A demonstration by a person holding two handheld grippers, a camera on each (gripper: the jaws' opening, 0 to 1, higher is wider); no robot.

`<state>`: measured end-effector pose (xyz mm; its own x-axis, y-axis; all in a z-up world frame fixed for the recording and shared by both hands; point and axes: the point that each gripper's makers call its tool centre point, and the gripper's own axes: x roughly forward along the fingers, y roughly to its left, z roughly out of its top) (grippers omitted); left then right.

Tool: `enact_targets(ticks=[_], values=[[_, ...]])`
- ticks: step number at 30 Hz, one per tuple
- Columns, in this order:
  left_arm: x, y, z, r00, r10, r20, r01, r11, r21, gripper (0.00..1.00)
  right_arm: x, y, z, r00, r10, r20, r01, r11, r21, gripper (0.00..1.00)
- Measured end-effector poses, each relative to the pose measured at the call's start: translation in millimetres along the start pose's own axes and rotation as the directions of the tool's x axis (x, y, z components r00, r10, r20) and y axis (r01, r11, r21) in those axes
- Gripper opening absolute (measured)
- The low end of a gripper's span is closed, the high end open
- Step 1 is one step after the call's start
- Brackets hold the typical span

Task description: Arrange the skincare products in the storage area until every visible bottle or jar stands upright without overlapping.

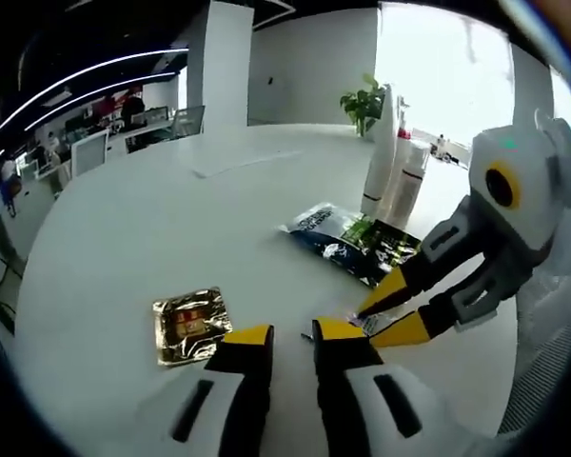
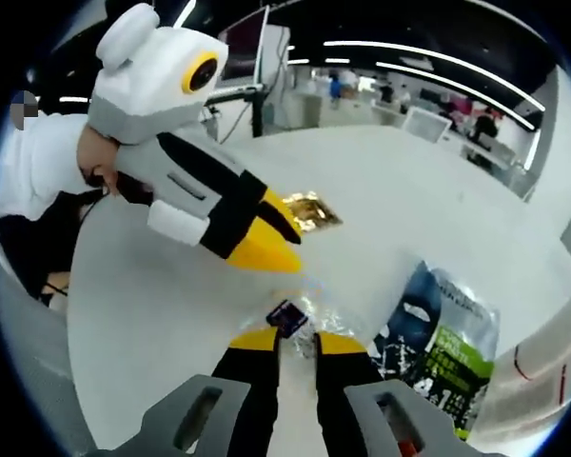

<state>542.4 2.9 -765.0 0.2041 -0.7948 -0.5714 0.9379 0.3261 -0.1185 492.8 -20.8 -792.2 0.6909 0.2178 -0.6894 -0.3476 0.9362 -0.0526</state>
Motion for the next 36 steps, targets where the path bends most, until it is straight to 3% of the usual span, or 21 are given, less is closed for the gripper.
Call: enact_targets(ticks=[10,18,20,28,36], values=[[-24,-0.1,-1.5,1.000,0.002,0.018,-0.001,0.999,-0.050,0.24,0,0,-0.2,1.000,0.000,-0.003,0.000,1.000,-0.001,0.06],[-37,-8.5,-0.1,1.000,-0.013,0.019,0.013,0.999,-0.029,0.37,0,0,-0.3,1.000,-0.001,-0.006,0.001,1.000,-0.009,0.06],[-41,-5.9,3.5,0.999,0.015,0.039,-0.014,1.000,-0.018,0.37,0,0,-0.3,1.000,0.001,-0.008,-0.001,1.000,-0.011,0.06],[-57,-9.6,2.1,0.999,0.010,0.032,-0.009,1.000,-0.028,0.49,0,0,-0.1,1.000,0.001,-0.011,-0.001,1.000,-0.010,0.06],[-66,-21.3,-3.2,1.000,-0.020,-0.010,0.020,1.000,0.020,0.62,0,0,0.1,1.000,0.003,-0.016,-0.003,1.000,-0.011,0.07]])
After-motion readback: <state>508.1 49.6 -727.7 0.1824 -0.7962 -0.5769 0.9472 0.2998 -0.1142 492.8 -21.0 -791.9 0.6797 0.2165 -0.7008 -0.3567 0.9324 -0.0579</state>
